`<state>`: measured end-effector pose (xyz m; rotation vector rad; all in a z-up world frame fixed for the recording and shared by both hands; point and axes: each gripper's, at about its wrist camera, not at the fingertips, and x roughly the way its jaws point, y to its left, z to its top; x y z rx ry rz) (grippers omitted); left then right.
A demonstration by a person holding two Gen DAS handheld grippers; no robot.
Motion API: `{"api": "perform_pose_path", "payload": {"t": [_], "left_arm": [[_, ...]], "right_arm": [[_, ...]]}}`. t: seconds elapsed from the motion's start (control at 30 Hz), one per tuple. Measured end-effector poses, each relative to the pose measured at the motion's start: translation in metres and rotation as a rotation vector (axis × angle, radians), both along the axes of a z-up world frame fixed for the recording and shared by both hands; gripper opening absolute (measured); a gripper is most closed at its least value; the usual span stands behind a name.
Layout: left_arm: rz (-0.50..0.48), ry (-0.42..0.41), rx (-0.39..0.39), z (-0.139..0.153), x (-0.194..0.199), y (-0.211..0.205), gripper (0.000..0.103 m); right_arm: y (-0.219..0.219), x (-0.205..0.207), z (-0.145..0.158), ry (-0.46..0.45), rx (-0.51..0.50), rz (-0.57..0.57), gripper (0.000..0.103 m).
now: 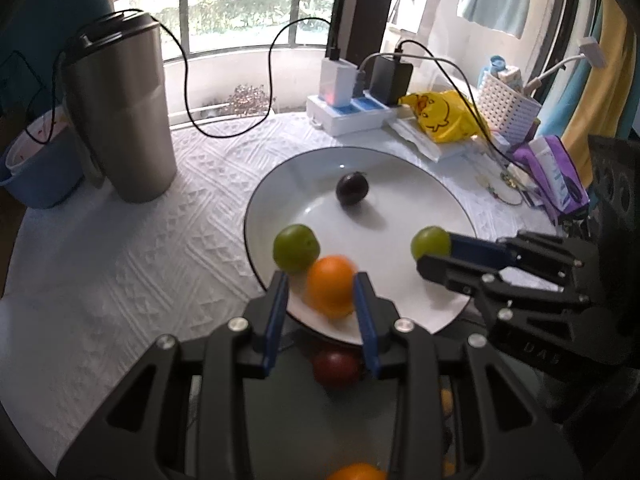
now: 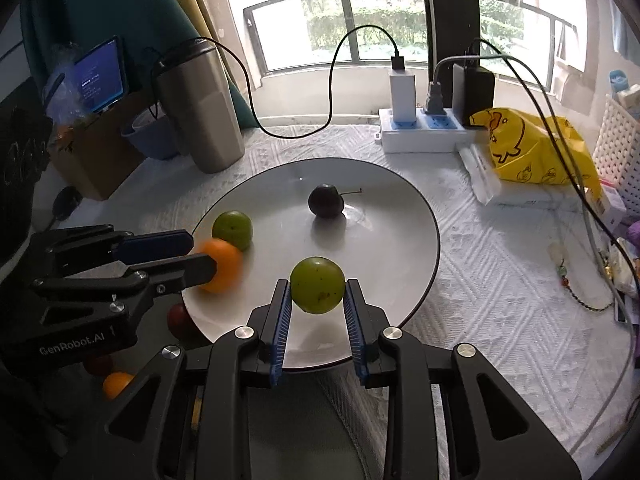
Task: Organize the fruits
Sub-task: 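Place the lime in the bowl while the left gripper places the orange there, then move both open grippers back over the fruit tray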
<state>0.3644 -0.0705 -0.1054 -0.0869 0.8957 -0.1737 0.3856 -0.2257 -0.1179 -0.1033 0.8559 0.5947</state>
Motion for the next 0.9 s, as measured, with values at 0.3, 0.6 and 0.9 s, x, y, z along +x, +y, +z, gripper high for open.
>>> {"api": "perform_pose_path", "payload": {"t": [0.3, 0.6, 0.9], "left_arm": [[0.011, -0.02, -0.008, 0.007, -0.009, 0.003, 0.04], [0.044, -0.065, -0.031, 0.022, -0.031, 0.013, 0.045], [0.057, -0.126, -0.049, 0.04, -0.063, 0.024, 0.049]], "right_arm": [[-0.002, 0.004, -0.002, 0.012, 0.001, -0.03, 0.03], [-0.005, -0.007, 0.012, -0.008, 0.009, -0.065, 0.045], [-0.005, -0.036, 0.03, -0.042, 0.014, -0.078, 0.045]]}}
